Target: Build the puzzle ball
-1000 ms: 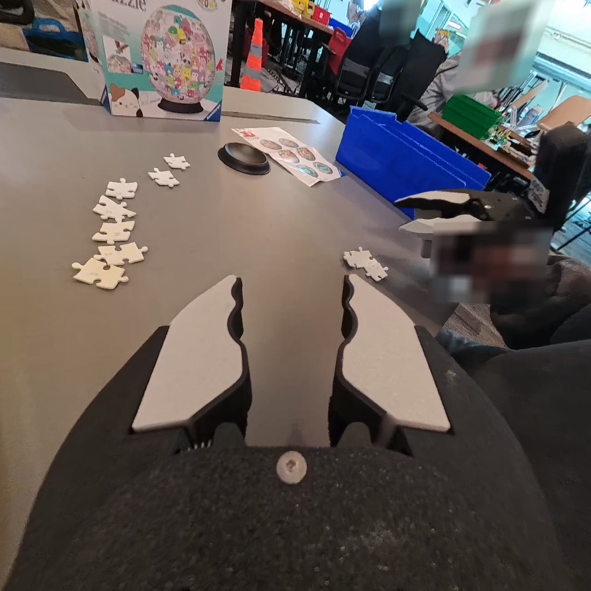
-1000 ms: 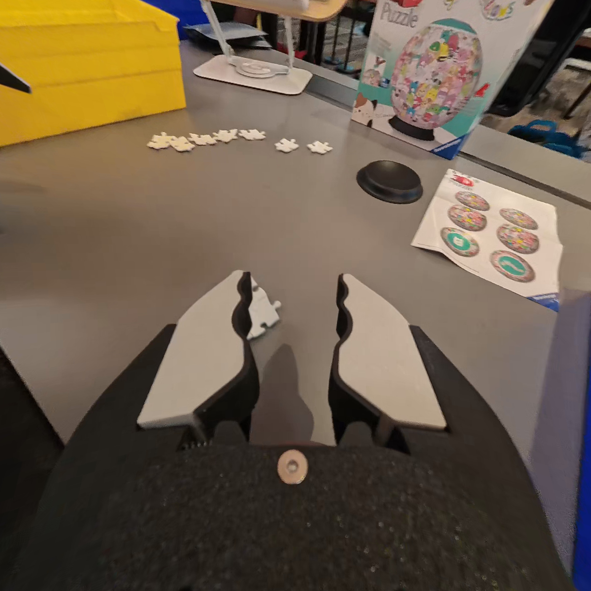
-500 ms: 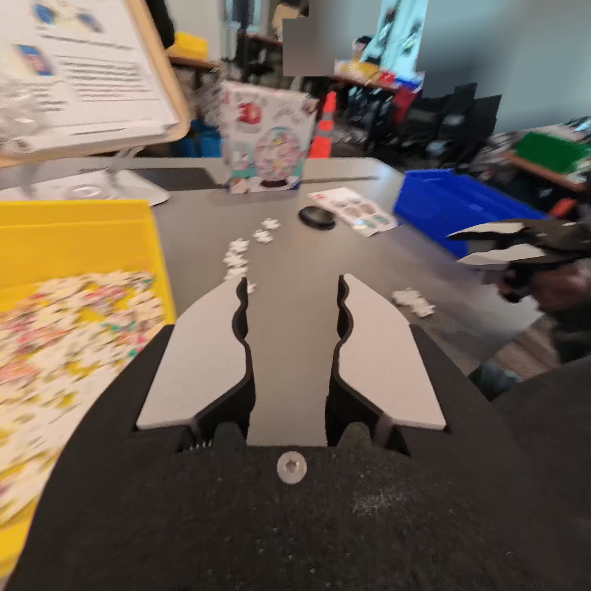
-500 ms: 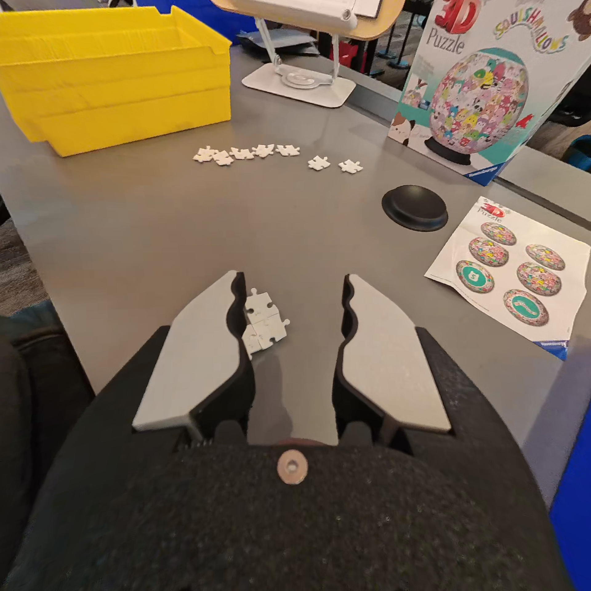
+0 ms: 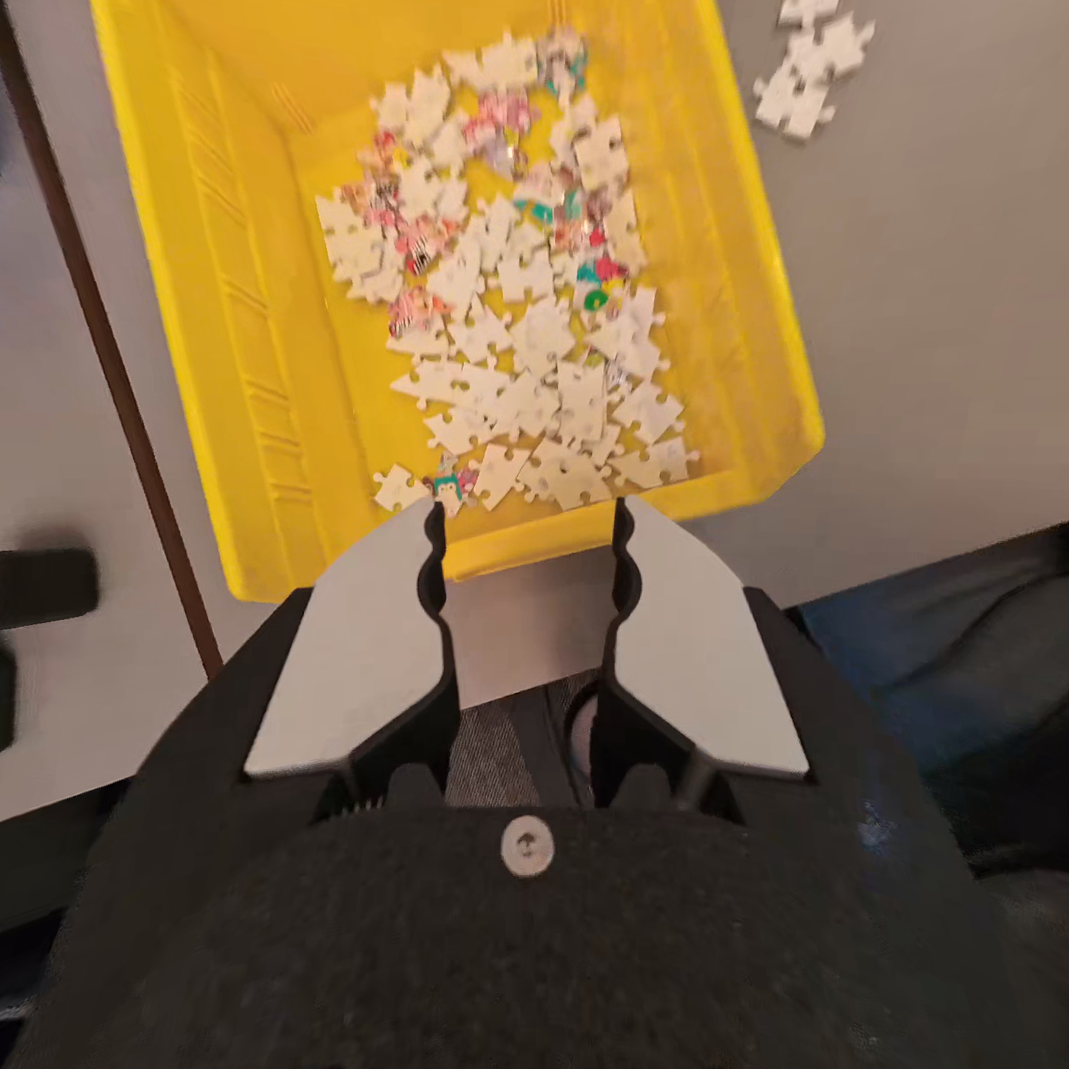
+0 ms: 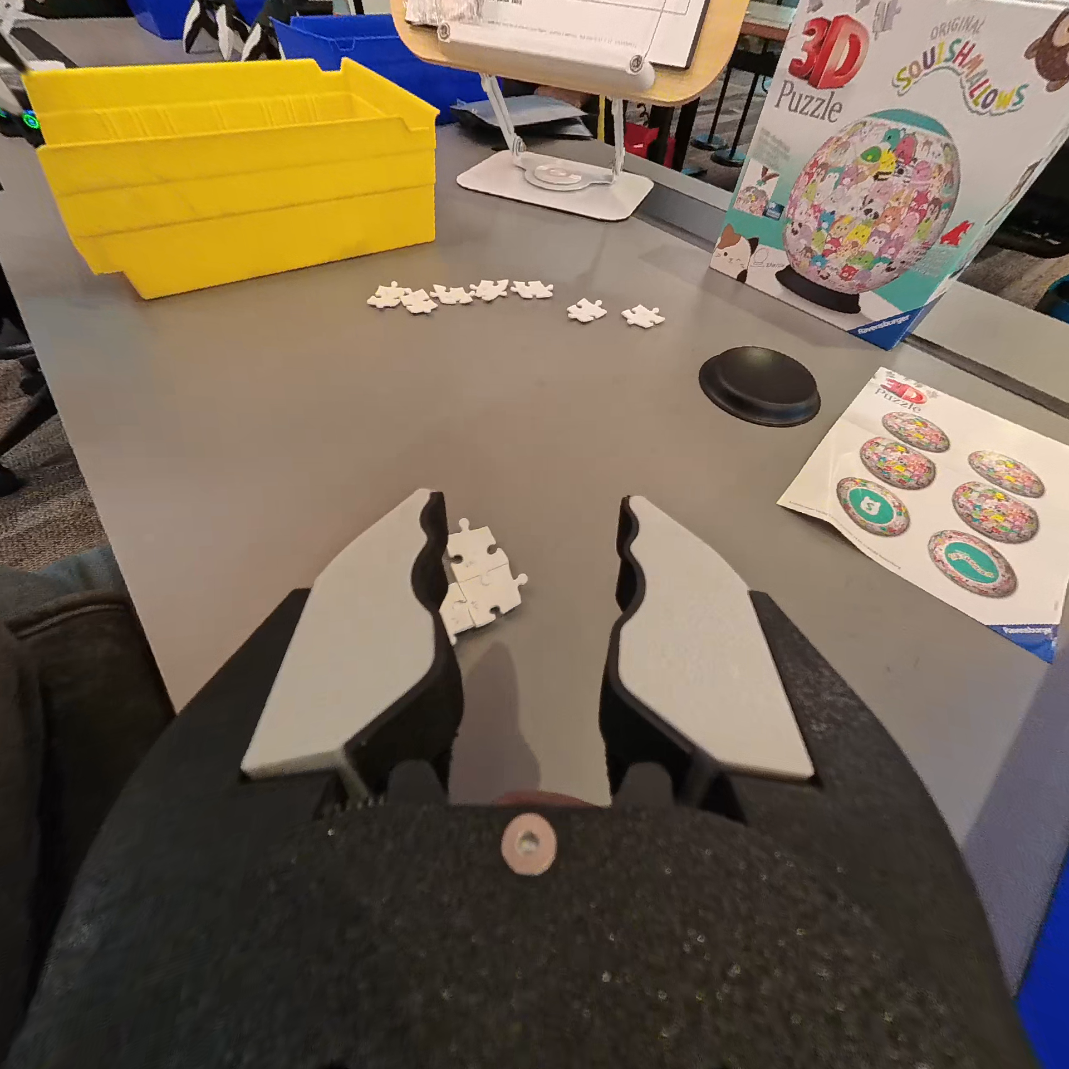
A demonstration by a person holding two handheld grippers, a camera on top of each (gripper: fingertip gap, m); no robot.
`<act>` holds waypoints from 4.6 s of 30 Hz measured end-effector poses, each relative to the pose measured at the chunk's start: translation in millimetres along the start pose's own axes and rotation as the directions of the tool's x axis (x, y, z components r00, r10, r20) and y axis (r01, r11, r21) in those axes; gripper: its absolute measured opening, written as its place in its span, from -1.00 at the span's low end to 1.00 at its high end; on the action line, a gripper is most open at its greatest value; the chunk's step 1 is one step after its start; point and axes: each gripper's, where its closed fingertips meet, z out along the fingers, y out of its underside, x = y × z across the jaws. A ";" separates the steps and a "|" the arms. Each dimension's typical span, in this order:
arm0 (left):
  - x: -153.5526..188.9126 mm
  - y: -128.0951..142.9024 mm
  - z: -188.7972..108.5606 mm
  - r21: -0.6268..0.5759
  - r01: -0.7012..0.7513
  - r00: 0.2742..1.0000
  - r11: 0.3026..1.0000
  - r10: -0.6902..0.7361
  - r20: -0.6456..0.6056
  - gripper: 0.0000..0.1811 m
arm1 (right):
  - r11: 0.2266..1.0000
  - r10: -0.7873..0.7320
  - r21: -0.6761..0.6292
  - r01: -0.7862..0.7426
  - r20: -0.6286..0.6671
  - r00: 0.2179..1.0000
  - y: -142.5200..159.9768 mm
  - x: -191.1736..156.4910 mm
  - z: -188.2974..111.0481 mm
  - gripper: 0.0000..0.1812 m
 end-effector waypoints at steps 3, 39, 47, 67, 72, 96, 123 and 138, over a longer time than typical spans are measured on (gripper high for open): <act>-15.1 10.5 18.1 -0.100 -0.045 0.999 0.994 0.042 -0.025 -0.40 | 1.000 0.011 0.003 -0.011 0.011 1.000 1.2 -0.5 -1.2 -0.38; -34.0 21.8 80.1 -0.376 -0.379 0.914 0.846 0.279 -0.295 -0.75 | 0.997 -0.047 -0.064 0.050 0.044 0.998 -5.9 -13.8 20.0 -0.44; 5.6 -84.1 -18.1 0.489 0.090 0.875 0.868 0.166 -0.455 -0.75 | 0.998 -0.048 -0.028 0.051 0.113 0.992 -32.8 -28.5 30.6 -0.48; 221.3 -160.7 -122.3 0.503 0.549 0.216 0.667 0.468 -0.857 -0.75 | 0.971 -0.061 0.220 -0.099 0.624 0.779 -148.2 -171.2 39.5 -0.70; 255.3 -170.0 -108.6 0.387 0.607 0.082 0.694 0.429 -0.899 -0.74 | 0.956 -0.106 0.284 -0.067 0.554 0.826 -153.0 -165.0 30.1 -0.71; 290.6 -143.1 -4.7 0.174 0.629 0.271 0.758 -0.004 -0.962 -0.67 | 0.919 -0.385 0.159 0.361 0.159 0.909 -122.0 -101.2 50.7 -0.97; 253.1 -103.3 0.4 0.382 0.463 0.627 0.800 0.009 -0.779 -0.67 | 0.539 -0.600 -0.291 0.790 0.526 0.603 -43.9 -0.8 326.0 -0.97; 247.9 -98.3 -1.6 0.380 0.474 0.628 0.794 -0.002 -0.778 -0.67 | 0.511 -0.628 -0.142 0.848 0.612 0.481 -37.2 -27.4 299.4 -0.97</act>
